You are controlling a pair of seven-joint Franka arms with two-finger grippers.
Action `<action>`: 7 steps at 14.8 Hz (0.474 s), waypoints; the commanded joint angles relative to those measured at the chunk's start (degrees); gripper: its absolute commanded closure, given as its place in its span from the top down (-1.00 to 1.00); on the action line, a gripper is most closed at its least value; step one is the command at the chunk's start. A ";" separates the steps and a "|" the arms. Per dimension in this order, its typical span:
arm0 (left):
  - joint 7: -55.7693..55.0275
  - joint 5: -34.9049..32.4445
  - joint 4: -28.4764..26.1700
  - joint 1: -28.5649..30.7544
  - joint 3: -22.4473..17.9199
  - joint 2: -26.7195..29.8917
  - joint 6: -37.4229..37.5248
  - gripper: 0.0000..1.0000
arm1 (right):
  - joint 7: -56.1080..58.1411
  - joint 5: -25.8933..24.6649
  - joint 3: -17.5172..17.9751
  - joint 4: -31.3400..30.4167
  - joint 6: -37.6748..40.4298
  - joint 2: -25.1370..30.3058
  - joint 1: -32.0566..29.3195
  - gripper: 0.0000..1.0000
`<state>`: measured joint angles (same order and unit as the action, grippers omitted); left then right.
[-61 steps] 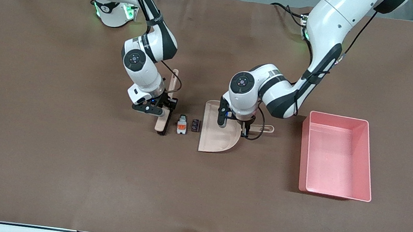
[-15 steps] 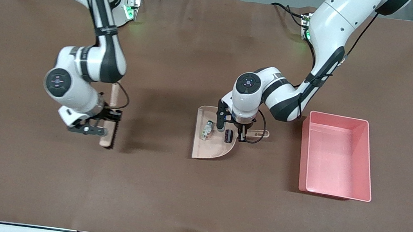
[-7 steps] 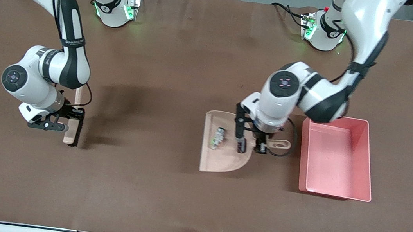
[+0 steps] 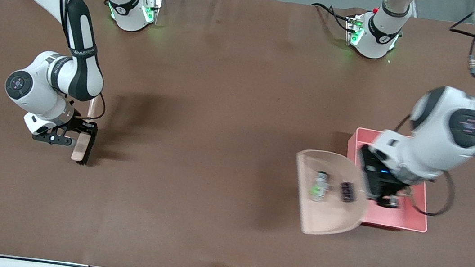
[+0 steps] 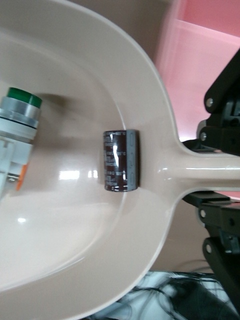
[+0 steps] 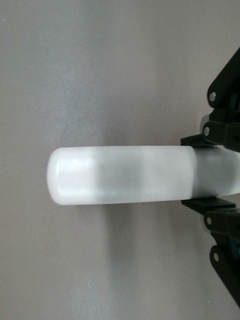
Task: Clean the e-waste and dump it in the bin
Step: 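Carry the dustpan over the pink bin with the left gripper and tip it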
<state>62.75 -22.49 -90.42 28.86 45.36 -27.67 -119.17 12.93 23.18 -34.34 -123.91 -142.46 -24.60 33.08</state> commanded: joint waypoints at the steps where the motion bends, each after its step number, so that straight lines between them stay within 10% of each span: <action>1: 4.39 1.30 -0.55 10.57 5.16 0.95 1.74 -0.79 | 0.69 2.40 0.23 -3.09 -2.82 1.05 0.58 -0.95; 3: 7.01 1.22 -0.64 14.63 5.44 0.78 3.66 -0.79 | 0.69 2.40 0.50 -3.09 -2.82 0.96 0.58 -0.86; 7: 19.13 -0.36 -1.16 21.14 4.22 -1.85 4.03 -0.79 | 0.69 2.40 0.50 -2.91 -2.82 0.17 0.67 -0.09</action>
<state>77.18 -22.40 -91.24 47.66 49.45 -28.49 -115.60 12.93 23.99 -33.78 -125.89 -144.18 -24.75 33.29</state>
